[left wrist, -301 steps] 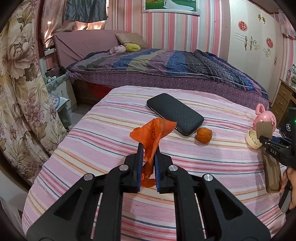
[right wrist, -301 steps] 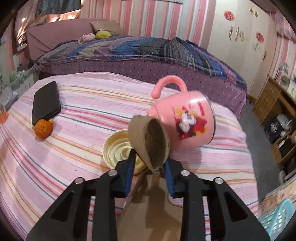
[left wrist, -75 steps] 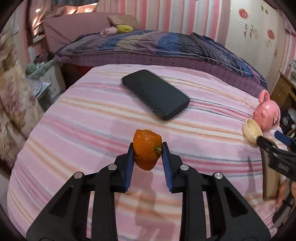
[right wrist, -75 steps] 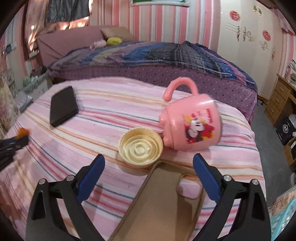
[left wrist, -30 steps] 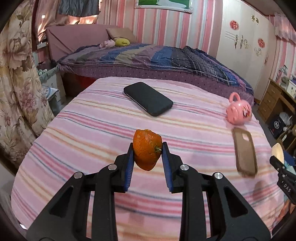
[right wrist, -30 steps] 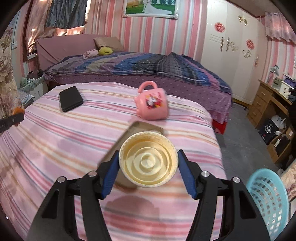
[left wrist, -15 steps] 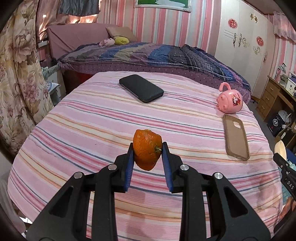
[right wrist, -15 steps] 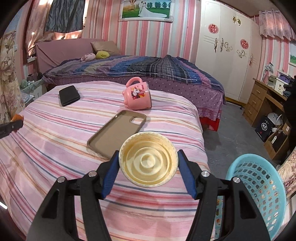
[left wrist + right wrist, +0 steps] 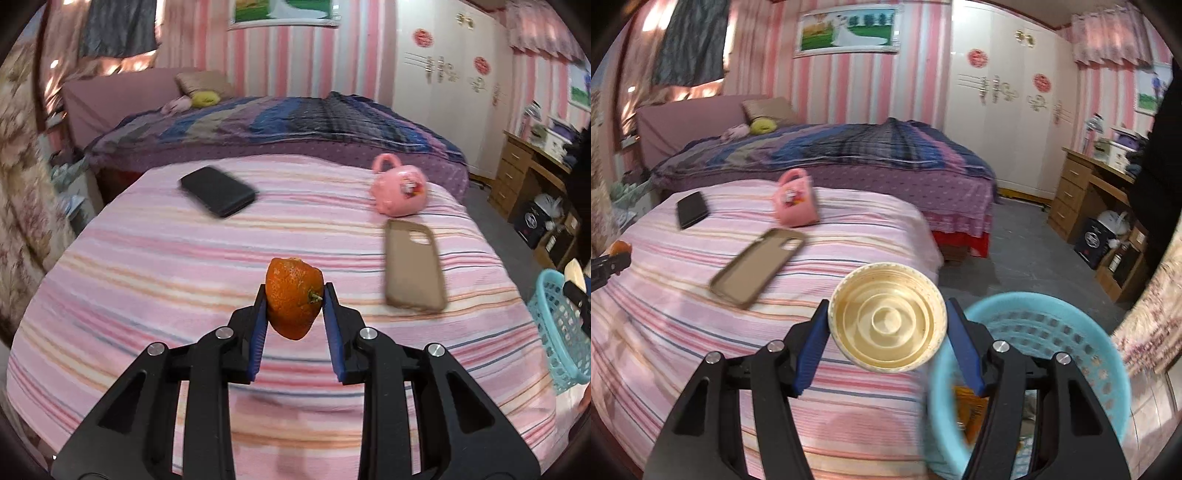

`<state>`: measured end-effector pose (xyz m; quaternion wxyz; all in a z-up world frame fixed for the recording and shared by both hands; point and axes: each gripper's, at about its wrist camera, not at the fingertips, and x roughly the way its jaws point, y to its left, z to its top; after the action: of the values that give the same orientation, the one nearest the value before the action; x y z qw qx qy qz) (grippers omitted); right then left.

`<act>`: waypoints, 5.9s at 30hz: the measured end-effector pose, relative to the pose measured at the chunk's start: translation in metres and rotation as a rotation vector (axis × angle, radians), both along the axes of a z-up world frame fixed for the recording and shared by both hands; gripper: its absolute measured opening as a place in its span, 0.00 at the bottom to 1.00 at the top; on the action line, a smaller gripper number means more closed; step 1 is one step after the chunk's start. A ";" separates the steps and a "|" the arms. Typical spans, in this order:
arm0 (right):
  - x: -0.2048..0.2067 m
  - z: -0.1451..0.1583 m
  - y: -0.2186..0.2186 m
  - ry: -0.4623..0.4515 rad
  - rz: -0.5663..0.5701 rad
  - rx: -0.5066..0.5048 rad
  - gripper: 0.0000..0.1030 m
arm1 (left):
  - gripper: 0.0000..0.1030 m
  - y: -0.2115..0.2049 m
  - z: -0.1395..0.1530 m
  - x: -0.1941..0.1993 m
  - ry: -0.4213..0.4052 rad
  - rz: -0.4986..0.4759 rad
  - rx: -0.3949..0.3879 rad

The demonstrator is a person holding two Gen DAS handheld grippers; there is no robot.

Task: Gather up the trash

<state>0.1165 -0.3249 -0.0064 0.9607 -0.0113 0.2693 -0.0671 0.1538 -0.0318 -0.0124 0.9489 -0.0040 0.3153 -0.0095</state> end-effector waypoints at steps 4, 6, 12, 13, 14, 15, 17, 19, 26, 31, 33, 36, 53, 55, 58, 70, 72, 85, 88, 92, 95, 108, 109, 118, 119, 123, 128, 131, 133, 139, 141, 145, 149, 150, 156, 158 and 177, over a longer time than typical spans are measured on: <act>-0.013 0.002 -0.043 -0.010 -0.088 0.011 0.60 | 0.27 -0.045 0.007 -0.002 -0.036 -0.065 0.027; -0.016 0.001 -0.058 -0.006 -0.122 0.003 0.60 | 0.27 -0.067 0.010 -0.002 -0.042 -0.104 -0.007; -0.028 0.000 -0.112 0.016 -0.212 -0.011 0.60 | 0.27 -0.148 0.012 -0.010 -0.064 -0.249 -0.028; -0.030 0.000 -0.122 0.024 -0.225 -0.012 0.60 | 0.27 -0.161 0.010 -0.011 -0.060 -0.274 -0.030; -0.031 -0.001 -0.129 0.028 -0.233 -0.011 0.60 | 0.27 -0.174 0.009 -0.012 -0.055 -0.298 -0.032; -0.032 -0.002 -0.136 0.034 -0.240 -0.009 0.60 | 0.27 -0.185 0.007 -0.012 -0.050 -0.316 -0.032; -0.035 -0.005 -0.151 0.042 -0.249 0.002 0.60 | 0.27 -0.208 0.002 -0.015 -0.041 -0.354 -0.031; -0.037 -0.008 -0.163 0.051 -0.254 0.005 0.60 | 0.27 -0.231 -0.002 -0.016 -0.032 -0.390 -0.030; -0.052 -0.016 -0.192 0.045 -0.314 0.041 0.60 | 0.27 -0.286 -0.015 -0.022 -0.003 -0.501 -0.058; -0.059 -0.022 -0.209 0.045 -0.345 0.071 0.60 | 0.28 -0.318 -0.017 -0.024 0.008 -0.566 -0.073; -0.060 -0.023 -0.212 0.042 -0.348 0.075 0.60 | 0.29 -0.330 -0.016 -0.027 0.007 -0.592 -0.065; -0.063 -0.024 -0.215 0.032 -0.354 0.081 0.60 | 0.50 -0.339 -0.016 -0.028 0.008 -0.608 -0.045; -0.050 -0.021 -0.190 0.006 -0.317 0.082 0.77 | 0.94 -0.248 0.005 -0.016 -0.088 -0.368 0.045; -0.048 -0.020 -0.185 0.002 -0.315 0.081 0.83 | 0.95 -0.233 0.008 -0.019 -0.099 -0.344 0.054; -0.047 -0.018 -0.175 -0.009 -0.326 0.082 0.92 | 0.95 -0.207 0.014 -0.026 -0.105 -0.316 0.050; -0.059 0.008 -0.108 -0.051 -0.255 0.214 0.95 | 0.95 -0.105 0.024 -0.074 -0.134 -0.201 0.060; -0.065 0.011 -0.086 -0.065 -0.226 0.214 0.95 | 0.95 -0.091 0.023 -0.082 -0.131 -0.181 0.055; -0.109 0.017 0.030 -0.106 -0.081 0.070 0.95 | 0.95 -0.033 0.021 -0.134 -0.175 -0.101 0.028; -0.120 0.022 0.054 -0.119 -0.074 0.018 0.95 | 0.95 -0.022 0.026 -0.142 -0.189 -0.096 0.005; -0.129 0.028 0.068 -0.146 -0.063 0.005 0.95 | 0.95 -0.012 0.031 -0.150 -0.217 -0.092 -0.004; -0.133 0.029 0.071 -0.165 -0.060 0.014 0.95 | 0.95 -0.009 0.033 -0.156 -0.245 -0.088 0.009; -0.133 0.032 0.090 -0.184 -0.062 -0.024 0.95 | 0.95 -0.003 0.032 -0.156 -0.262 -0.106 0.001; -0.133 0.032 0.090 -0.184 -0.062 -0.025 0.95 | 0.95 -0.003 0.032 -0.156 -0.262 -0.106 0.004; -0.134 0.032 0.095 -0.191 -0.059 -0.052 0.95 | 0.95 0.001 0.031 -0.154 -0.265 -0.094 -0.004; -0.134 0.031 0.096 -0.191 -0.060 -0.052 0.95 | 0.95 0.003 0.031 -0.154 -0.263 -0.092 -0.008; -0.135 0.032 0.094 -0.188 -0.061 -0.047 0.95 | 0.95 0.007 0.028 -0.150 -0.254 -0.084 -0.024; -0.136 0.031 0.093 -0.187 -0.065 -0.052 0.95 | 0.95 0.009 0.026 -0.147 -0.245 -0.081 -0.038; -0.135 0.031 0.092 -0.184 -0.066 -0.046 0.95 | 0.95 0.009 0.028 -0.149 -0.262 -0.076 -0.034; -0.134 0.031 0.091 -0.181 -0.068 -0.043 0.95 | 0.95 0.008 0.028 -0.150 -0.268 -0.078 -0.032; -0.135 0.032 0.093 -0.185 -0.075 -0.056 0.95 | 0.95 0.007 0.029 -0.151 -0.276 -0.080 -0.025; -0.134 0.031 0.093 -0.186 -0.076 -0.057 0.95 | 0.95 0.007 0.028 -0.151 -0.276 -0.082 -0.025; -0.134 0.031 0.093 -0.186 -0.075 -0.058 0.95 | 0.95 0.007 0.028 -0.152 -0.279 -0.077 -0.022; -0.134 0.031 0.094 -0.186 -0.075 -0.062 0.95 | 0.95 0.007 0.028 -0.153 -0.285 -0.077 -0.027; -0.134 0.031 0.093 -0.185 -0.075 -0.063 0.95 | 0.95 0.007 0.028 -0.154 -0.285 -0.078 -0.027; -0.134 0.031 0.092 -0.188 -0.078 -0.062 0.95 | 0.95 0.006 0.027 -0.155 -0.285 -0.081 -0.022; -0.134 0.031 0.093 -0.188 -0.078 -0.063 0.95 | 0.95 0.006 0.027 -0.155 -0.284 -0.082 -0.025; -0.135 0.033 0.090 -0.193 -0.081 -0.073 0.95 | 0.95 0.008 0.025 -0.152 -0.279 -0.075 -0.037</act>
<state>-0.0187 -0.2346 0.0269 0.9776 -0.0289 0.1731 -0.1164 0.0014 -0.0241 0.0124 0.9823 -0.0082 0.1802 -0.0513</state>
